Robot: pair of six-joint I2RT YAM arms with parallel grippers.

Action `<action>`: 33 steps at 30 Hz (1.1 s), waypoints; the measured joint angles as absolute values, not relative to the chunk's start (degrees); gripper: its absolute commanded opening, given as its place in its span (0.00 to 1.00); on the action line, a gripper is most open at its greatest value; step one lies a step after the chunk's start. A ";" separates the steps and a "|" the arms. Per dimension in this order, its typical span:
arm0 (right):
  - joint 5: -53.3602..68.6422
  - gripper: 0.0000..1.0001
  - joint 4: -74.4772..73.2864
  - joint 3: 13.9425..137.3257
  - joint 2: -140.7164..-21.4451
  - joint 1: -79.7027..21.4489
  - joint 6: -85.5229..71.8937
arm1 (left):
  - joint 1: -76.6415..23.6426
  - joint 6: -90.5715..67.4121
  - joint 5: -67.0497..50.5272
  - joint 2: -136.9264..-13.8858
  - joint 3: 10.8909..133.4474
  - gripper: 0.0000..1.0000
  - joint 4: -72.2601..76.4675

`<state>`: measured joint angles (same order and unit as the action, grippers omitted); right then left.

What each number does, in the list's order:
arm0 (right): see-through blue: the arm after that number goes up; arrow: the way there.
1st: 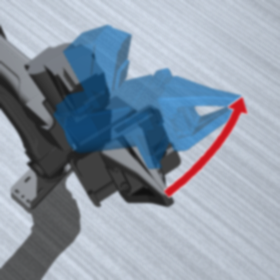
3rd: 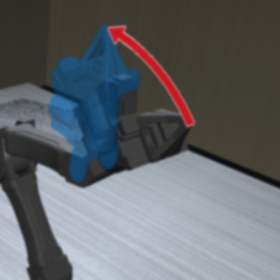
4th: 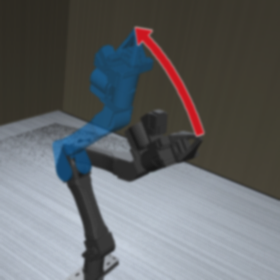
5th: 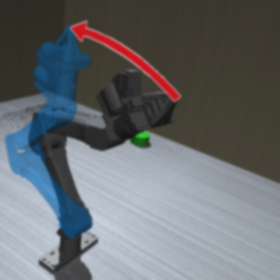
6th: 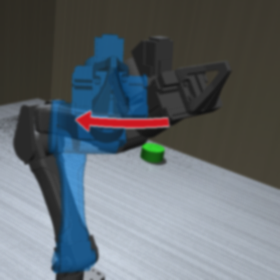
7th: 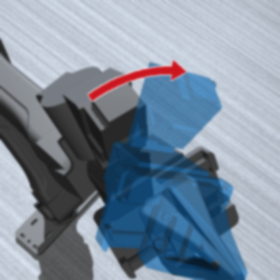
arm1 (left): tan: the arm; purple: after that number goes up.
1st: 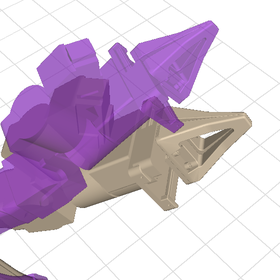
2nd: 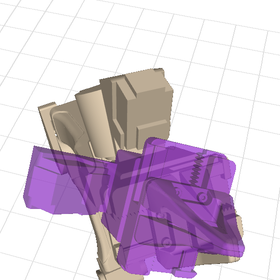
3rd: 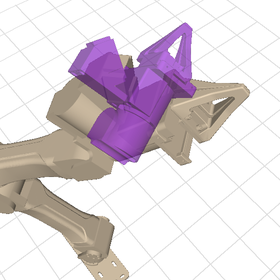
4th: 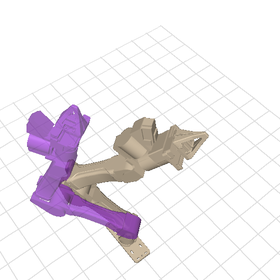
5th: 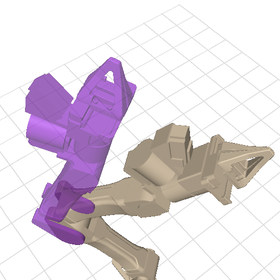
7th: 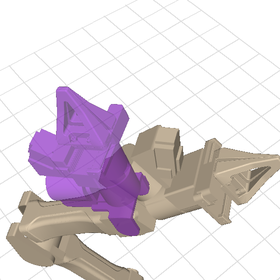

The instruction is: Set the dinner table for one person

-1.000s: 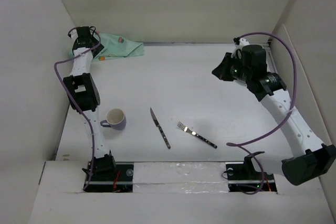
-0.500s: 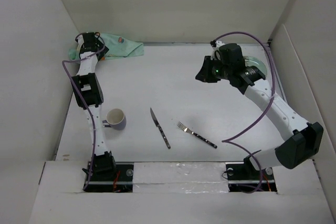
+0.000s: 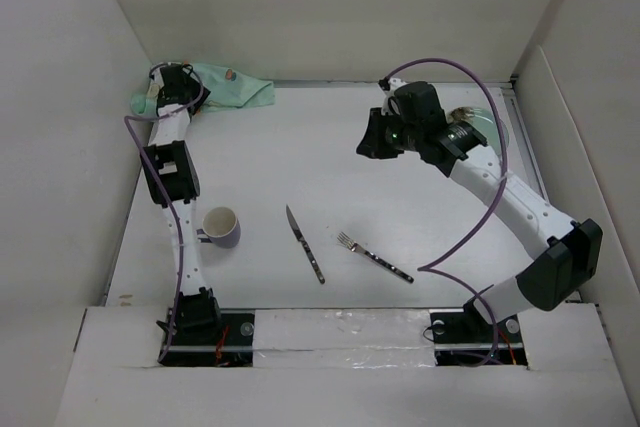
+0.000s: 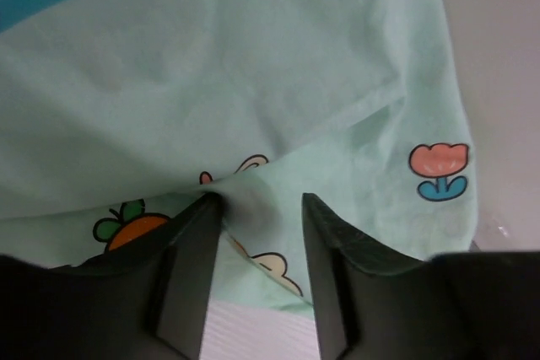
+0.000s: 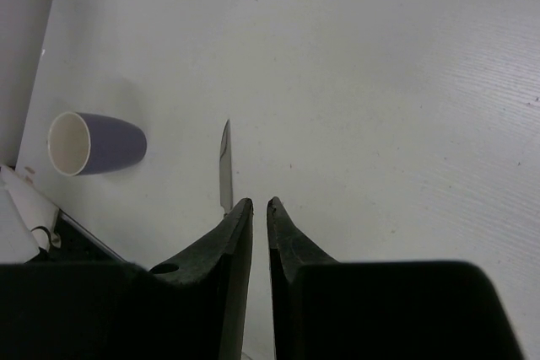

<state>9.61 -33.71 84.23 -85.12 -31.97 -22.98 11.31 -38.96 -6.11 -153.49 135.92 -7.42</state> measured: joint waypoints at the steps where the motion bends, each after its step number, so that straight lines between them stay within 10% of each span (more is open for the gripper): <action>1: 9.41 0.17 -33.98 84.42 -85.17 -32.01 -22.98 | 11.25 -39.24 -6.26 -153.86 135.92 0.28 -6.81; 5: 8.93 0.17 -34.35 84.71 -85.14 -32.16 -23.24 | 10.66 -39.83 -7.16 -154.82 135.92 0.01 -5.48; 26: 3.42 0.00 -28.03 75.61 -80.68 -24.86 -26.11 | -8.88 -36.75 -20.53 -127.02 116.79 0.00 -4.86; 30: 3.29 0.55 -26.04 72.82 -80.60 -23.55 -27.68 | -9.28 -37.45 -23.64 -117.01 112.03 0.00 -3.33; 33: 3.38 0.73 -23.46 70.94 -80.62 -23.11 -28.45 | -9.30 -38.00 -25.43 -111.39 108.14 0.00 -2.66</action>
<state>3.38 -23.46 70.94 -80.62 -23.11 -28.45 -9.30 -38.00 -25.43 -111.39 108.14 -2.66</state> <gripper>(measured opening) 0.643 0.007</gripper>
